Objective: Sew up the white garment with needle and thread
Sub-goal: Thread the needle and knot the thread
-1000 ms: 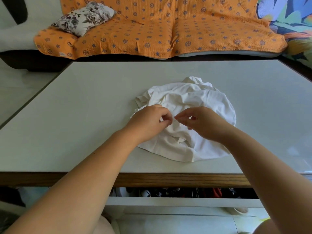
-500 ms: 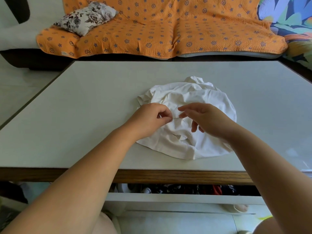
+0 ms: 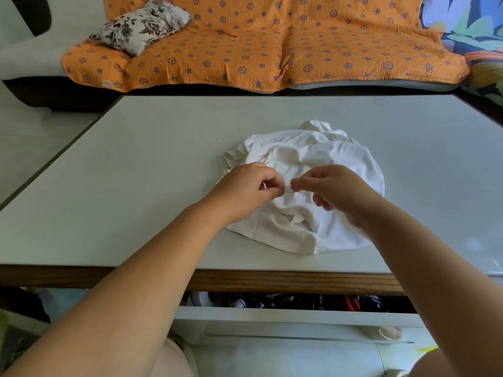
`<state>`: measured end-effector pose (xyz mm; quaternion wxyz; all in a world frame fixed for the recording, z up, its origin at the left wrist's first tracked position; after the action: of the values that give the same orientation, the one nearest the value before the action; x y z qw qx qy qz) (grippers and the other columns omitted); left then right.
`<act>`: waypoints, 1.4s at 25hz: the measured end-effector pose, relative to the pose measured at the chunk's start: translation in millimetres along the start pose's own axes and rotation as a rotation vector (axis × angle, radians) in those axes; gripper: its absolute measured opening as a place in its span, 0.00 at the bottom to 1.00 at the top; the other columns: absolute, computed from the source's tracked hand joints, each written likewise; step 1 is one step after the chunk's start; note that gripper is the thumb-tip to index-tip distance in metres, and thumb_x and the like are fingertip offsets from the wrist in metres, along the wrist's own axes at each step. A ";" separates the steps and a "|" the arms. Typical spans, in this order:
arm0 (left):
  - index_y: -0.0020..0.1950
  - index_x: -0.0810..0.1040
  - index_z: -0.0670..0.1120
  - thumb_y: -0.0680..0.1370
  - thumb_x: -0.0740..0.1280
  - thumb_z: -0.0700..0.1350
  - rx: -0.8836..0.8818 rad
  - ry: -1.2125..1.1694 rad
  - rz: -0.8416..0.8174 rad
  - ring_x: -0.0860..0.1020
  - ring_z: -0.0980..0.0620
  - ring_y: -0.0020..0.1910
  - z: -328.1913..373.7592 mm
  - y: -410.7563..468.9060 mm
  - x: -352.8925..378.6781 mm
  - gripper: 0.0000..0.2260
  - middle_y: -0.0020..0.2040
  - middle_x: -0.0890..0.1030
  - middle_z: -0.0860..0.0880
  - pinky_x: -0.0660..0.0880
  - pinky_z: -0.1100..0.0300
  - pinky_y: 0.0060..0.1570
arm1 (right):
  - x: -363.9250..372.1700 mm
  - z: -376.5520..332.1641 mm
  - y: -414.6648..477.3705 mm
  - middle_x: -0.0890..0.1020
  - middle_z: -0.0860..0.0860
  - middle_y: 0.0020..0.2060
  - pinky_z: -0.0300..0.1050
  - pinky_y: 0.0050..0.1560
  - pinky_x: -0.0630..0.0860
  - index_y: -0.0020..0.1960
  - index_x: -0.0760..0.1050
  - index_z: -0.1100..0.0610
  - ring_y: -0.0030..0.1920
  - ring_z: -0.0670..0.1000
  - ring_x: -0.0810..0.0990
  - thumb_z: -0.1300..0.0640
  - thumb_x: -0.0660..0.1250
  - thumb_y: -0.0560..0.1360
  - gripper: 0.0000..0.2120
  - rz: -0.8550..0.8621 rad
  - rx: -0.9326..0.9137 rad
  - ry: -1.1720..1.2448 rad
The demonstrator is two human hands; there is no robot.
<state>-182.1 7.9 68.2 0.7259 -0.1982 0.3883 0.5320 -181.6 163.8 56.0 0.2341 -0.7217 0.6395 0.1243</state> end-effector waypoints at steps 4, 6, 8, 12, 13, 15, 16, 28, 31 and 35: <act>0.47 0.83 0.51 0.77 0.70 0.45 -0.017 -0.017 0.001 0.76 0.59 0.43 -1.8 0.2 -0.9 0.02 0.45 0.79 0.56 0.69 0.70 0.42 | -9.6 4.9 1.2 0.86 0.44 0.42 0.38 0.34 0.68 0.44 0.84 0.54 0.31 0.46 0.71 0.52 0.70 0.75 0.07 0.042 0.022 0.153; 0.45 0.82 0.53 0.77 0.70 0.45 -0.029 -0.043 0.000 0.76 0.58 0.44 -3.7 -0.1 -1.6 0.03 0.46 0.80 0.56 0.69 0.70 0.43 | -13.9 10.1 2.1 0.87 0.47 0.44 0.38 0.34 0.68 0.45 0.83 0.55 0.30 0.46 0.70 0.52 0.70 0.75 0.07 0.065 0.058 0.175; 0.45 0.81 0.54 0.77 0.70 0.45 -0.044 -0.066 -0.001 0.76 0.57 0.45 -6.2 -0.8 -1.9 0.04 0.47 0.80 0.55 0.70 0.70 0.44 | -17.2 13.4 0.9 0.87 0.48 0.45 0.37 0.33 0.67 0.47 0.83 0.56 0.30 0.45 0.70 0.53 0.70 0.76 0.08 0.087 0.086 0.177; 0.46 0.82 0.52 0.77 0.70 0.45 -0.066 -0.091 0.007 0.77 0.54 0.46 -10.3 -0.9 -1.9 0.02 0.47 0.81 0.53 0.72 0.65 0.46 | -19.3 17.7 -1.0 0.86 0.47 0.46 0.37 0.34 0.68 0.49 0.83 0.57 0.31 0.46 0.71 0.51 0.68 0.77 0.10 0.062 0.122 0.148; 0.46 0.82 0.51 0.77 0.70 0.45 -0.071 -0.101 0.008 0.77 0.54 0.46 -10.8 -1.1 -1.9 0.02 0.46 0.81 0.53 0.72 0.65 0.46 | -20.1 19.6 -1.5 0.86 0.48 0.45 0.39 0.35 0.68 0.49 0.83 0.57 0.32 0.46 0.72 0.50 0.68 0.77 0.11 0.059 0.133 0.096; 0.46 0.82 0.51 0.77 0.70 0.46 -0.078 -0.116 0.012 0.77 0.55 0.45 -11.6 -1.9 -2.3 0.02 0.46 0.82 0.53 0.72 0.65 0.46 | -27.4 20.4 -1.4 0.84 0.51 0.43 0.43 0.39 0.69 0.49 0.82 0.61 0.34 0.51 0.75 0.49 0.66 0.78 0.15 0.129 0.107 -0.148; 0.46 0.82 0.51 0.77 0.70 0.46 -0.079 -0.120 0.012 0.77 0.56 0.44 -11.8 -2.4 -2.7 0.02 0.46 0.82 0.54 0.72 0.66 0.46 | -33.5 16.5 -2.7 0.83 0.53 0.43 0.43 0.41 0.68 0.51 0.81 0.63 0.37 0.53 0.77 0.51 0.64 0.79 0.15 0.215 0.063 -0.272; 0.44 0.81 0.54 0.78 0.70 0.47 -0.079 -0.156 0.011 0.76 0.61 0.41 -6.0 -5.1 -4.4 0.04 0.41 0.80 0.58 0.71 0.72 0.41 | 4.1 -2.0 -17.5 0.80 0.41 0.25 0.33 0.27 0.68 0.46 0.84 0.55 0.22 0.41 0.71 0.53 0.70 0.77 0.06 0.058 -0.089 0.038; 0.48 0.82 0.54 0.77 0.71 0.47 -0.082 -0.189 0.020 0.78 0.62 0.44 -5.7 -5.1 -4.7 0.03 0.46 0.82 0.58 0.71 0.74 0.43 | 4.8 -6.9 -18.1 0.83 0.40 0.30 0.31 0.25 0.68 0.43 0.83 0.56 0.22 0.42 0.72 0.54 0.69 0.77 0.07 0.073 -0.126 0.035; 0.55 0.83 0.56 0.75 0.73 0.45 -0.003 -0.213 0.026 0.80 0.64 0.47 4.4 -4.1 -3.3 0.10 0.46 0.84 0.57 0.73 0.72 0.48 | 9.3 -11.1 -16.8 0.85 0.46 0.33 0.32 0.26 0.68 0.42 0.82 0.56 0.23 0.43 0.74 0.55 0.69 0.77 0.08 0.039 -0.127 -0.001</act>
<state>-177.2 7.5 72.9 0.7558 -0.1367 0.3107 0.5600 -165.1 151.5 64.1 0.1856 -0.7226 0.6440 0.1695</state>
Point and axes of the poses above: each hand's wrist, its own y-axis towards the middle knuckle, its own x-axis out of the palm, z = x × y, the point moved 8 cm from there along y, towards the middle knuckle
